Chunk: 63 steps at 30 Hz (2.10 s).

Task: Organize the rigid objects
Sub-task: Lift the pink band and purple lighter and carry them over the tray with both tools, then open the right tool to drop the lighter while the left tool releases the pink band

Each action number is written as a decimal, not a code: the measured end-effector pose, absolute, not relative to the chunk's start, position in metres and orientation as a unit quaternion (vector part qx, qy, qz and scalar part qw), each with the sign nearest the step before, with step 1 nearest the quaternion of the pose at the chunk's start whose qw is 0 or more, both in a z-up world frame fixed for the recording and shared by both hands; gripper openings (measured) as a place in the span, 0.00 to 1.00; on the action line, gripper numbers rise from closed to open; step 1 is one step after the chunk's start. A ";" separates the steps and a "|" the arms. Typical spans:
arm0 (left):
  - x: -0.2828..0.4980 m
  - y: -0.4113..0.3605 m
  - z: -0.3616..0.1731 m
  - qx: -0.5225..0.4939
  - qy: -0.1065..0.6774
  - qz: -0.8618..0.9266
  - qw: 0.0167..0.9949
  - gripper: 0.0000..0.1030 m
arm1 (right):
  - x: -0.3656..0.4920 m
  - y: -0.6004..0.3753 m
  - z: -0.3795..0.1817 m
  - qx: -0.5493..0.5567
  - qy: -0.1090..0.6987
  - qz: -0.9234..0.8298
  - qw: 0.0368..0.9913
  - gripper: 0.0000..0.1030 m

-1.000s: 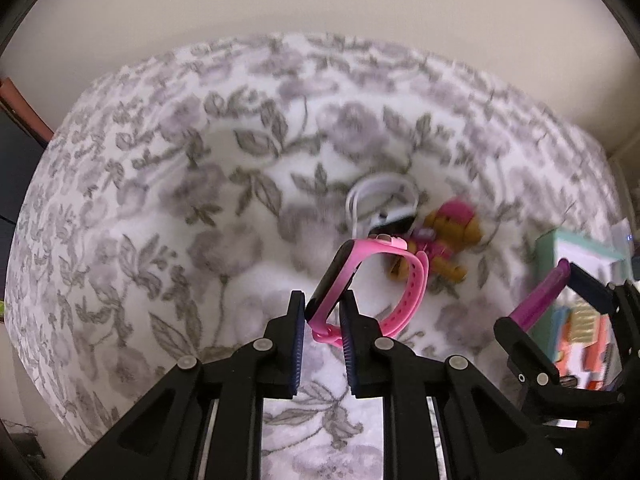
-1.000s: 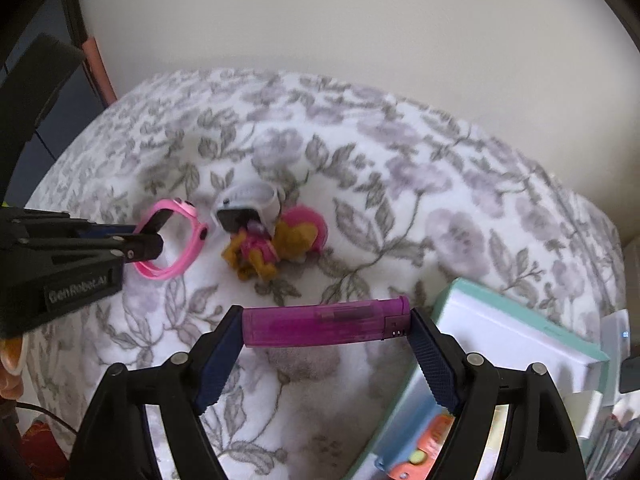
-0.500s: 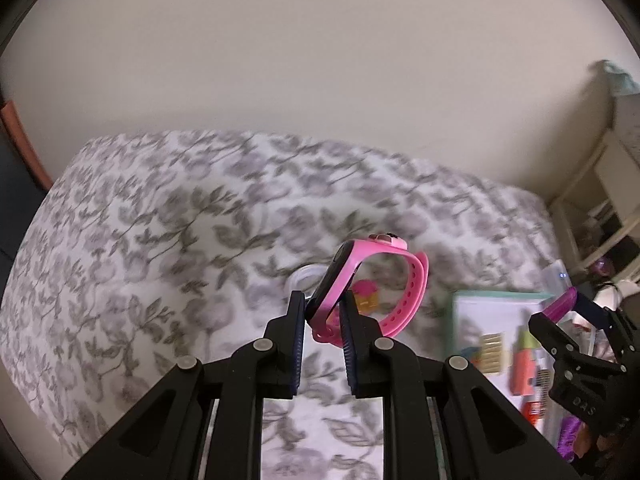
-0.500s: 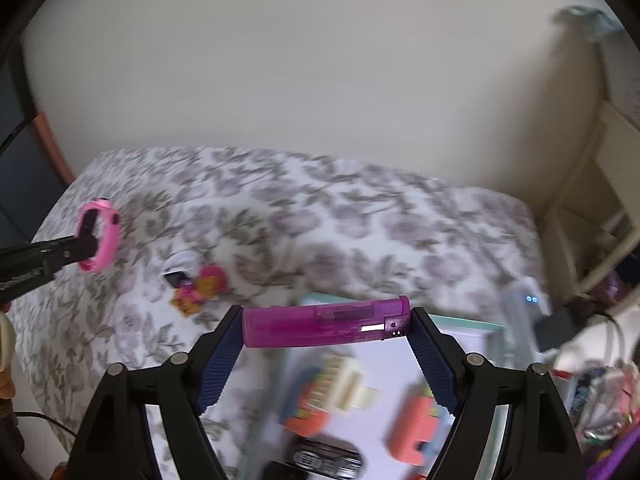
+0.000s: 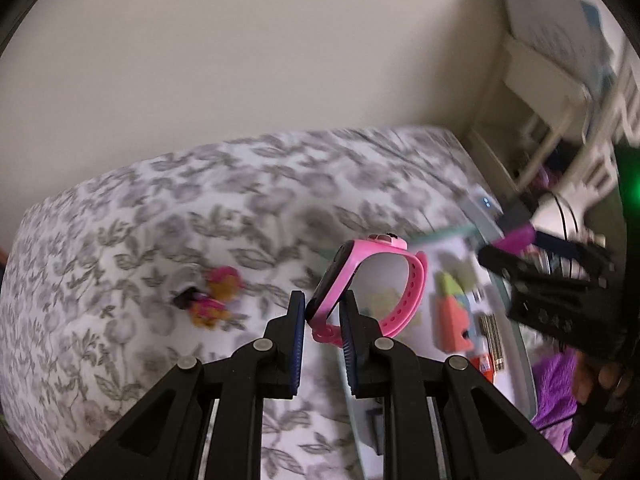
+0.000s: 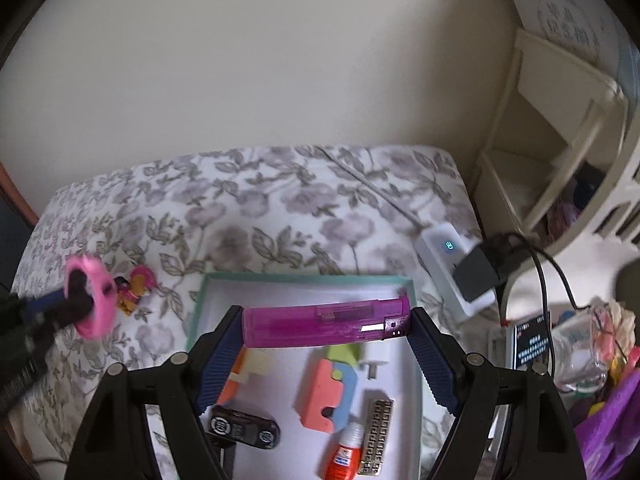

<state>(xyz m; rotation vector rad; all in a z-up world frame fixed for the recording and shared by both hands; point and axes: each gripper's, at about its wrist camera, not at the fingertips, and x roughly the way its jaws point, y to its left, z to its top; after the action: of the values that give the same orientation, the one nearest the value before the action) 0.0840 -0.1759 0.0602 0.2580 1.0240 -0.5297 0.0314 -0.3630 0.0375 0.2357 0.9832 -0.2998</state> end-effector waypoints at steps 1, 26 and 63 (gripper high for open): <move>0.079 -0.185 0.055 0.134 0.484 -0.254 0.826 0.17 | 0.030 -0.366 0.035 0.118 0.471 -0.144 0.862 0.81; 0.029 -0.252 -0.038 0.256 0.535 -0.262 0.762 0.18 | 0.036 -0.376 -0.038 0.136 0.560 -0.109 0.810 0.81; 0.074 -0.202 0.014 0.137 0.537 -0.212 0.805 0.47 | 0.033 -0.360 0.019 0.112 0.496 -0.113 0.854 0.83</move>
<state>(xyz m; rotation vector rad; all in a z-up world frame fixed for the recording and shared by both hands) 0.0740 -0.2023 0.0137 0.2925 1.1494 -0.4548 0.0325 -0.3602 0.0187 0.2362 1.0434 -0.2374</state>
